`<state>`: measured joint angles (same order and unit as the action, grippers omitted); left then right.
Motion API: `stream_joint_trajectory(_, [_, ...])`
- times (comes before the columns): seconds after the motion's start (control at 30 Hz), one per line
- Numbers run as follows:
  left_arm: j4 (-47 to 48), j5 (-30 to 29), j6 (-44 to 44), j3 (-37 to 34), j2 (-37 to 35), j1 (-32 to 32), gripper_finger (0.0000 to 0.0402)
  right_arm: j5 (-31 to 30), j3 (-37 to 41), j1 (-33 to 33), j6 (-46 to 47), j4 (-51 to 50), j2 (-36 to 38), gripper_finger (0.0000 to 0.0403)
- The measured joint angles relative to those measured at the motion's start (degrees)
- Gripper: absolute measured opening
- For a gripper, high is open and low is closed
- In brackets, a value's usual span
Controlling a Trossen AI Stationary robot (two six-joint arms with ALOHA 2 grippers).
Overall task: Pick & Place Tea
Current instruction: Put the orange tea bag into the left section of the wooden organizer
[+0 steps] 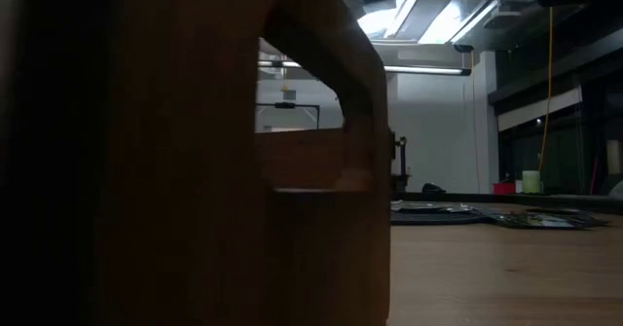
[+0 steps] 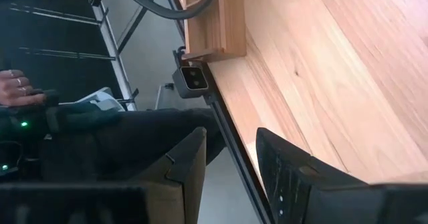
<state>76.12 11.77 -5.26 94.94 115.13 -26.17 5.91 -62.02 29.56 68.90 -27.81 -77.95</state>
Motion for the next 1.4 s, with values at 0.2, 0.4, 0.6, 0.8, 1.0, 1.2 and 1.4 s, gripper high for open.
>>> stream_joint_trajectory(0.2, [-0.04, 0.17, 0.01, 0.0, 0.0, -0.42, 0.0007, -1.4, 0.0, 0.28, 0.02, 0.02, 0.0, 0.0135])
stream_joint_trajectory(0.4, [0.07, 0.16, 0.06, 0.0, 0.0, -0.42, 0.0042, -1.4, 0.0, 0.28, -0.39, 0.02, 0.0, 0.0135])
stream_joint_trajectory(0.6, [1.39, -0.28, 1.85, 0.93, 0.0, -0.33, 0.0085, -2.01, 0.0, 0.26, -1.51, 0.04, 0.0, 0.0135])
stream_joint_trajectory(0.8, [3.31, -3.26, 5.74, 4.4, -2.6, 1.68, 0.0097, -4.35, 0.0, 0.26, -1.87, 0.04, 0.0, 0.0135])
stream_joint_trajectory(1.0, [-4.2, -7.19, 8.01, 4.66, -9.52, 4.77, 0.0097, -7.15, 0.0, 0.26, -1.88, 0.28, -0.04, 0.0135])
stream_joint_trajectory(1.2, [-15.43, -5.37, 10.37, -0.57, -13.35, 8.17, 0.0097, -9.74, 0.0, 0.39, -1.68, 4.39, -1.88, 0.0135])
stream_joint_trajectory(1.4, [-26.28, 3.61, 15.56, -12.69, -13.94, 12.03, 0.0097, -10.45, 0.01, 1.13, -1.91, 11.81, -8.36, 0.0132])
